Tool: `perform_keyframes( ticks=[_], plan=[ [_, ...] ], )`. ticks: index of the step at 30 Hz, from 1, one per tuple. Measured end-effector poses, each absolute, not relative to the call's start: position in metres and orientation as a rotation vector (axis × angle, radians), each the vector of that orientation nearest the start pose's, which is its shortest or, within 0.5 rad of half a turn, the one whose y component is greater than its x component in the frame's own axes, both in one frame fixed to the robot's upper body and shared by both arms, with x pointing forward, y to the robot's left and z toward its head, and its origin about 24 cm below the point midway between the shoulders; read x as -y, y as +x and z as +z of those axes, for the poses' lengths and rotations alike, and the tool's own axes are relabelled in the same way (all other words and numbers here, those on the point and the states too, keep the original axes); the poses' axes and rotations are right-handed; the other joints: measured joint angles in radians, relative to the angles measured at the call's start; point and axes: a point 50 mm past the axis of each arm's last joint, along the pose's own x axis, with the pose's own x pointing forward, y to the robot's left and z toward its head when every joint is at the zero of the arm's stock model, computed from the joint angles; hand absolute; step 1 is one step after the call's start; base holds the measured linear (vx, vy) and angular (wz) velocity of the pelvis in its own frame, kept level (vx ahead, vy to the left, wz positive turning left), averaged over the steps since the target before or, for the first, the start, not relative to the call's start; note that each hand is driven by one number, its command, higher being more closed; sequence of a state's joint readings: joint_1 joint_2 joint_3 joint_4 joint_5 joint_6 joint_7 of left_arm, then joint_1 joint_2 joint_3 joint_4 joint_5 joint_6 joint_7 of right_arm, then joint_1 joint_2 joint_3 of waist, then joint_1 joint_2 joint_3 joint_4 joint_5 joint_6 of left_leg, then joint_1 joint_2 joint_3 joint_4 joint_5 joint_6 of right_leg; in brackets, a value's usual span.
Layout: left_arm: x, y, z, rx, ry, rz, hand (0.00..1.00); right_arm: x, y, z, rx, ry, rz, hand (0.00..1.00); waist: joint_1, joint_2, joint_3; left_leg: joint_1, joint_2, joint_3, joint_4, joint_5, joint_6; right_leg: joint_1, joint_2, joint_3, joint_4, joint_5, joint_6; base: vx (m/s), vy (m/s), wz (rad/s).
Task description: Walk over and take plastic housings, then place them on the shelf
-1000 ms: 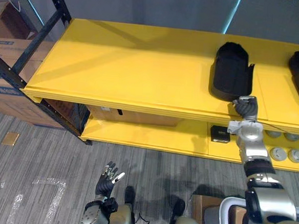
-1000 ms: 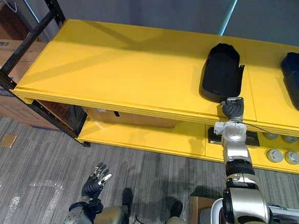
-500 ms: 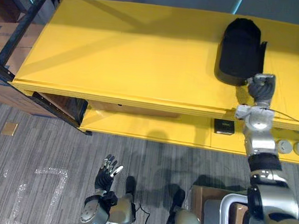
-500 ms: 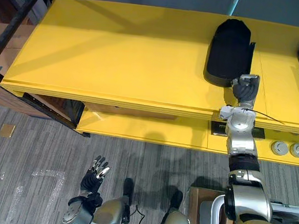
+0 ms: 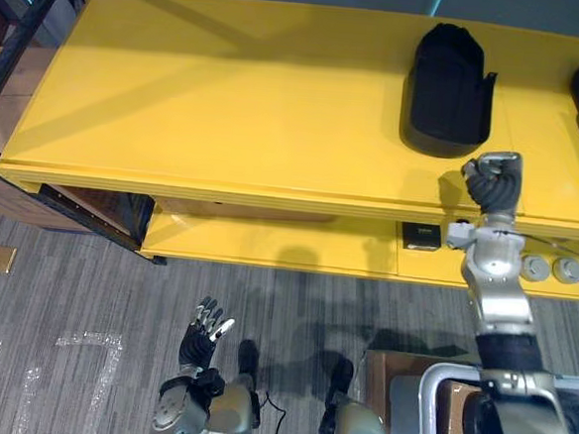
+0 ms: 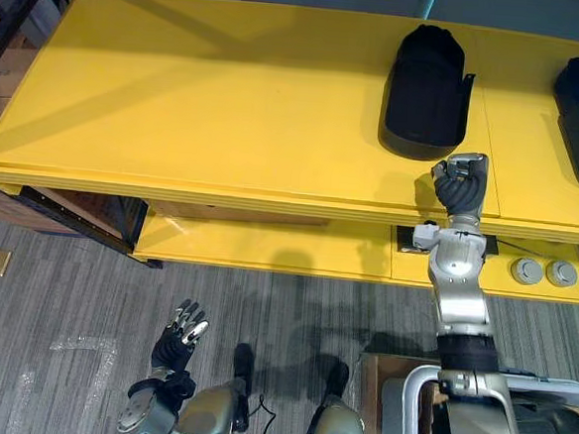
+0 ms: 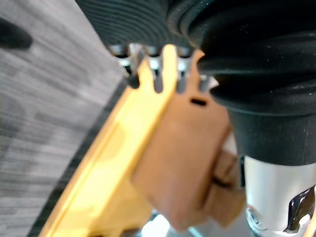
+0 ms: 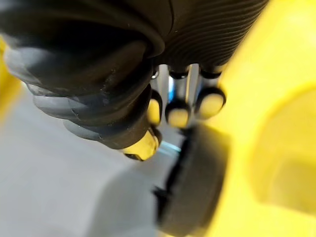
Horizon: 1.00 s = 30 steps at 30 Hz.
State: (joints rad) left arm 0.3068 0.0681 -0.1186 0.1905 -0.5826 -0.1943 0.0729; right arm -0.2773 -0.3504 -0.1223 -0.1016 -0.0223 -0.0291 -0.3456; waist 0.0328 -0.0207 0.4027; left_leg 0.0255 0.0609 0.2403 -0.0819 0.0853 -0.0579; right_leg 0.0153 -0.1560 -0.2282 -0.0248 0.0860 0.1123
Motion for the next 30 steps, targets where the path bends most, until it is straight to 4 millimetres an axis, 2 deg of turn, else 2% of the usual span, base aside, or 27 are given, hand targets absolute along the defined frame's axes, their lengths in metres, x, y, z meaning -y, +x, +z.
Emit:
perform_keyframes(
  ticks=[1, 2, 3, 4, 5, 7, 8, 10, 13, 15, 18, 20, 24, 27, 30],
  plan=[
    [-0.166, 0.164, -0.05, -0.319, -0.488, 0.227, 0.0, 0.231, 0.271, 0.158, 0.472, -0.265, -0.427, 0.0, -0.008, -0.01, -0.007, 0.01, 0.001, 0.021, 0.0, -0.009, -0.002, 0.0, 0.001, 0.018, -0.004, 0.0, 0.001, 0.05, 0.009, -0.36],
    [-0.166, 0.163, -0.05, -0.32, -0.486, 0.227, 0.0, 0.231, 0.267, 0.155, 0.465, -0.256, -0.431, 0.0, -0.013, -0.013, -0.01, 0.012, 0.001, 0.026, 0.0, -0.012, -0.002, 0.0, 0.001, 0.024, -0.006, 0.0, 0.001, 0.05, 0.012, -0.45],
    [-0.166, 0.161, -0.051, -0.325, -0.477, 0.227, 0.0, 0.234, 0.253, 0.142, 0.425, -0.242, -0.452, 0.0, -0.032, -0.028, -0.026, 0.023, 0.002, 0.047, 0.0, -0.023, -0.005, -0.002, 0.003, 0.043, -0.009, -0.002, 0.003, 0.06, 0.006, -0.39],
    [-0.166, 0.159, -0.052, -0.333, -0.456, 0.222, 0.0, 0.237, 0.241, 0.13, 0.383, -0.233, -0.475, 0.0, -0.052, -0.04, -0.05, 0.028, 0.003, 0.062, 0.0, -0.032, -0.007, -0.003, 0.004, 0.056, -0.015, -0.003, 0.004, 0.06, 0.006, -0.43],
    [-0.165, 0.159, -0.053, -0.335, -0.449, 0.217, 0.0, 0.239, 0.234, 0.124, 0.363, -0.23, -0.493, 0.0, -0.058, -0.046, -0.066, 0.029, 0.003, 0.073, 0.0, -0.037, -0.008, -0.007, 0.006, 0.067, -0.018, -0.002, 0.005, 0.08, 0.005, -0.44],
    [-0.162, 0.159, -0.055, -0.344, -0.429, 0.203, 0.0, 0.248, 0.207, 0.105, 0.296, -0.218, -0.564, 0.0, -0.089, -0.066, -0.125, 0.052, 0.009, 0.123, 0.0, -0.058, -0.017, -0.013, 0.016, 0.116, -0.023, -0.002, 0.006, 0.11, 0.002, -0.6],
    [-0.162, 0.158, -0.056, -0.35, -0.412, 0.2, 0.0, 0.25, 0.201, 0.101, 0.287, -0.211, -0.58, 0.0, -0.098, -0.07, -0.141, 0.057, 0.011, 0.134, 0.0, -0.063, -0.018, -0.015, 0.019, 0.126, -0.024, -0.002, 0.006, 0.07, -0.001, -0.51],
    [-0.162, 0.155, -0.062, -0.376, -0.397, 0.202, 0.0, 0.254, 0.183, 0.091, 0.257, -0.183, -0.631, 0.0, -0.117, -0.072, -0.177, 0.08, 0.015, 0.173, 0.0, -0.077, -0.025, -0.015, 0.03, 0.166, -0.03, -0.001, 0.006, 0.08, -0.003, -0.57],
    [-0.163, 0.152, -0.067, -0.405, -0.379, 0.204, 0.0, 0.257, 0.161, 0.079, 0.227, -0.14, -0.688, 0.0, -0.16, -0.065, -0.216, 0.117, 0.021, 0.239, 0.001, -0.098, -0.034, -0.014, 0.045, 0.225, -0.032, 0.001, 0.007, 0.07, 0.004, -0.72],
    [-0.162, 0.155, -0.066, -0.406, -0.358, 0.187, 0.0, 0.26, 0.141, 0.068, 0.186, -0.144, -0.733, 0.0, -0.189, -0.05, -0.238, 0.153, 0.027, 0.308, 0.002, -0.122, -0.041, -0.017, 0.061, 0.294, -0.036, 0.008, 0.011, 0.01, -0.002, -0.87],
    [-0.162, 0.157, -0.067, -0.417, -0.354, 0.183, 0.0, 0.26, 0.123, 0.061, 0.163, -0.128, -0.758, 0.0, -0.216, -0.031, -0.259, 0.17, 0.042, 0.409, 0.062, -0.176, -0.052, -0.035, 0.077, 0.378, -0.043, 0.024, 0.017, -0.02, -0.017, -1.01],
    [-0.161, 0.161, -0.065, -0.415, -0.353, 0.18, 0.0, 0.261, 0.116, 0.059, 0.165, -0.122, -0.767, 0.0, -0.242, -0.022, -0.264, 0.187, 0.052, 0.461, 0.092, -0.202, -0.058, -0.036, 0.088, 0.416, -0.054, 0.038, 0.012, -0.04, -0.041, -0.85],
    [-0.157, 0.175, -0.059, -0.389, -0.349, 0.177, 0.0, 0.264, 0.105, 0.044, 0.125, -0.073, -0.785, 0.0, -0.266, -0.012, -0.269, 0.2, 0.074, 0.522, 0.127, -0.227, -0.071, -0.052, 0.105, 0.418, -0.054, 0.044, 0.003, -0.07, -0.069, -0.51],
    [-0.148, 0.184, -0.054, -0.37, -0.334, 0.133, 0.0, 0.264, 0.105, 0.039, 0.119, -0.071, -0.783, 0.0, -0.267, 0.003, -0.272, 0.198, 0.082, 0.521, 0.128, -0.226, -0.072, -0.055, 0.114, 0.412, -0.055, 0.048, -0.004, -0.06, -0.092, -0.02],
    [-0.144, 0.191, -0.051, -0.363, -0.312, 0.122, 0.0, 0.261, 0.115, 0.039, 0.138, -0.058, -0.762, 0.0, -0.263, 0.016, -0.28, 0.189, 0.087, 0.513, 0.132, -0.226, -0.074, -0.062, 0.123, 0.398, -0.055, 0.052, -0.01, -0.06, -0.064, 0.01]
  ],
)
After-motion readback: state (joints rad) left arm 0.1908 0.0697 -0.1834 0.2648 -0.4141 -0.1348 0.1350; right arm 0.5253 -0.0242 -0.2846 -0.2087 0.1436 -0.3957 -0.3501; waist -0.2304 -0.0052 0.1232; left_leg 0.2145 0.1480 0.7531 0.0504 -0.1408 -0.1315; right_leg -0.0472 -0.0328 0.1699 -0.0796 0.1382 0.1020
